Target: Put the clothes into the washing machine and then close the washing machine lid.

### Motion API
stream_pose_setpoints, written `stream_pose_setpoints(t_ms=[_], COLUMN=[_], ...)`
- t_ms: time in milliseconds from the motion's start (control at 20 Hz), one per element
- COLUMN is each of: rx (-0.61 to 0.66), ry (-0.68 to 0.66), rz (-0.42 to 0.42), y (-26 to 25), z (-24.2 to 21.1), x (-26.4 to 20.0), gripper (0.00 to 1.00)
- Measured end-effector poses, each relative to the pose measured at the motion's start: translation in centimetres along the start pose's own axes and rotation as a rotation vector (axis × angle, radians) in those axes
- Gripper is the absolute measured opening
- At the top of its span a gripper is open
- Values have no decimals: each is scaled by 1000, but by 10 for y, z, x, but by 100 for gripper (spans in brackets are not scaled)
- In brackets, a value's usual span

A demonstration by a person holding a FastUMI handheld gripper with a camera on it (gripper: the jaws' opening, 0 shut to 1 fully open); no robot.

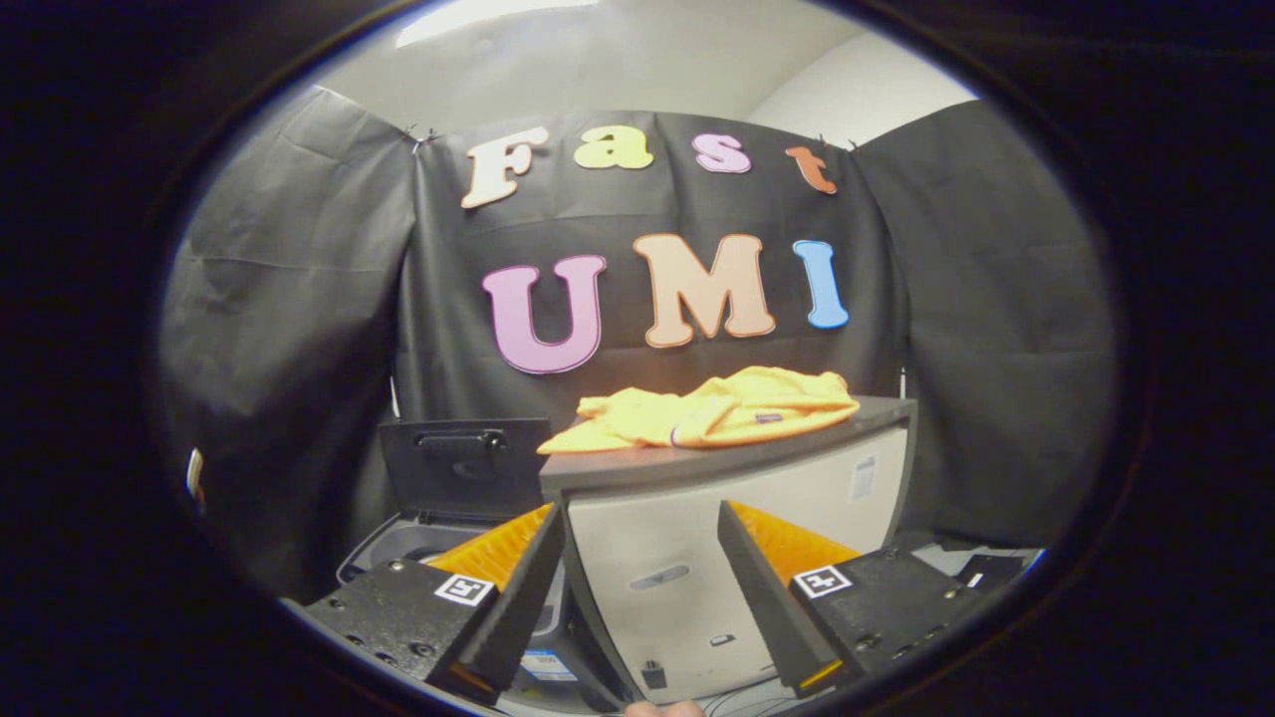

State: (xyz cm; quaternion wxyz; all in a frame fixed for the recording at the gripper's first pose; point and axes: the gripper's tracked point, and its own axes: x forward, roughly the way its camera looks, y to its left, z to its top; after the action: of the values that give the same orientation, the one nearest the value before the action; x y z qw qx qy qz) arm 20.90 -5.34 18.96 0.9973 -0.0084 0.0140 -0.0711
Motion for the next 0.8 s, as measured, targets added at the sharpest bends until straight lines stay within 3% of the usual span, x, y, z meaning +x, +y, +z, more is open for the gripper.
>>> stream_pose_setpoints(t_ms=[450, 800], rx=[-72, -52], ry=[18, 152], rz=[-20, -91], y=[-9, -41], z=[51, 51], x=[68, 130], gripper=[94, 96])
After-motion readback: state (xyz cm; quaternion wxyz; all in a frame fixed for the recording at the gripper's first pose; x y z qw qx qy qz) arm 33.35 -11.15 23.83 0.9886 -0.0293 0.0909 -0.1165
